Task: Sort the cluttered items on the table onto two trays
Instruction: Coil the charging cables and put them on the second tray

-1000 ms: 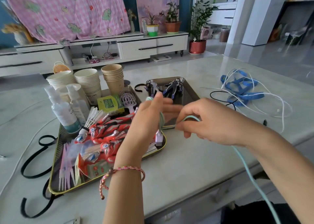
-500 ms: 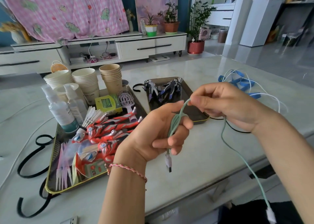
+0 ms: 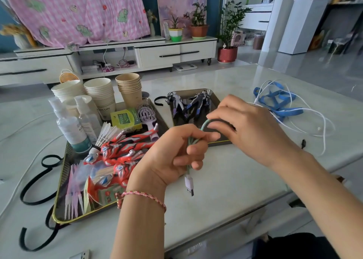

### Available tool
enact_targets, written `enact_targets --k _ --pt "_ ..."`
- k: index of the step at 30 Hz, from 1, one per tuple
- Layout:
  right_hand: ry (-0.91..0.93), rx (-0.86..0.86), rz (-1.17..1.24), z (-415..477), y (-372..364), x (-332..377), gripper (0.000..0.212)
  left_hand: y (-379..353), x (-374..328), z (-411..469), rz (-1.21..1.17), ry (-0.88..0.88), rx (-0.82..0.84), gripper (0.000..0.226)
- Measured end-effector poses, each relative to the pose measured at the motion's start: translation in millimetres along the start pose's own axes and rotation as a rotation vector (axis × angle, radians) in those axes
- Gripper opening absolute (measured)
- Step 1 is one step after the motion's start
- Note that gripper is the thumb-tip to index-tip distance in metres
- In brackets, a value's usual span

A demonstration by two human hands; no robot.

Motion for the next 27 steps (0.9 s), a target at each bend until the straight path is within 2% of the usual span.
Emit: enact_targets --k 3,6,8,10,13,16,18,20,22,25,27 --pt "-0.018 0.096 -0.066 0 -3 1 0.031 9 -2 -1 0.096 -0.025 -0.057 0.024" --pt "-0.17 0.399 0.109 -2 -16 -9 0.021 13 -6 -5 0.335 -0.062 -0.023 0.027" --pt "-0.256 0.594 0.301 -9 -16 -13 0.021 8 -2 -10 0.471 -0.03 0.093 0.029" --pt "-0.322 0.774 0.533 -16 -11 -11 0.026 0 6 -17 0.508 0.047 0.238 0.036" --pt "-0.345 0.93 0.822 -20 -7 -4 0.023 -17 15 -20 0.611 0.105 0.415 0.026" --pt "-0.387 0.941 0.94 -17 -17 -6 0.021 -33 26 -15 0.694 0.15 0.502 0.031" --pt "-0.431 0.935 0.952 -17 -25 -11 0.021 -42 27 -13 0.579 0.12 0.515 0.037" --pt "-0.462 0.886 0.917 -14 -29 -18 0.024 -41 20 -10 0.337 0.08 0.428 0.032" --pt "-0.471 0.735 0.837 -8 -27 -26 0.02 -24 11 -3 0.126 0.037 0.258 0.026" --pt "-0.374 0.542 0.75 2 -21 -17 0.012 -8 7 1 -0.027 0.018 0.125 0.024" --pt "-0.304 0.536 0.711 3 -25 -9 0.015 -6 6 1 -0.102 0.026 0.112 0.03"
Point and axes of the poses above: each hand's wrist, its own z-axis towards the middle knuckle, its own y-axis out of the back of the hand, x = y × z, the point moved 8 cm from there along z, towards the middle knuckle, and after that the axes turned 9 degrees about -y, right-handed, at the moved point
